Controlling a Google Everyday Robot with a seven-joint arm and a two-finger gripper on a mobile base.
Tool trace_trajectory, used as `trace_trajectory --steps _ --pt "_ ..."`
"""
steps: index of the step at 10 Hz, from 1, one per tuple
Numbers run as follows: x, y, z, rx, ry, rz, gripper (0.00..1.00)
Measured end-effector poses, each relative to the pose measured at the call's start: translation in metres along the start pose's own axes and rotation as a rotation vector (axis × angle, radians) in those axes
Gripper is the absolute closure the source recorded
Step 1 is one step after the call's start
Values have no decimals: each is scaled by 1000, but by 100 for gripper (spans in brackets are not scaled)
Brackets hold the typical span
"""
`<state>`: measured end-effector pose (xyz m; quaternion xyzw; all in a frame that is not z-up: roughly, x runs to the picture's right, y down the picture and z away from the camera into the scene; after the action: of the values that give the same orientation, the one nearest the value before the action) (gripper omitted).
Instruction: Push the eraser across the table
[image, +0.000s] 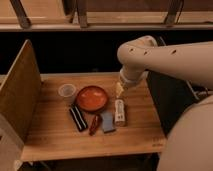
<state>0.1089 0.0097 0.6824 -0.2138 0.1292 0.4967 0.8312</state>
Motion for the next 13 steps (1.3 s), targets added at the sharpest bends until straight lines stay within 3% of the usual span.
trace_trajectory --steps 1,3,4,6,8,9,13 --pt "0 0 0 0 0 0 48" --pt "1 0 2 -1 5 0 69" --pt "2 5 8 -17 16 -2 78" --pt "3 31 35 -91 63 -29 97" --pt "8 52 62 -155 129 -66 100" --pt "9 58 70 -171 149 -79 100" --pt "11 58 71 -169 155 -84 100"
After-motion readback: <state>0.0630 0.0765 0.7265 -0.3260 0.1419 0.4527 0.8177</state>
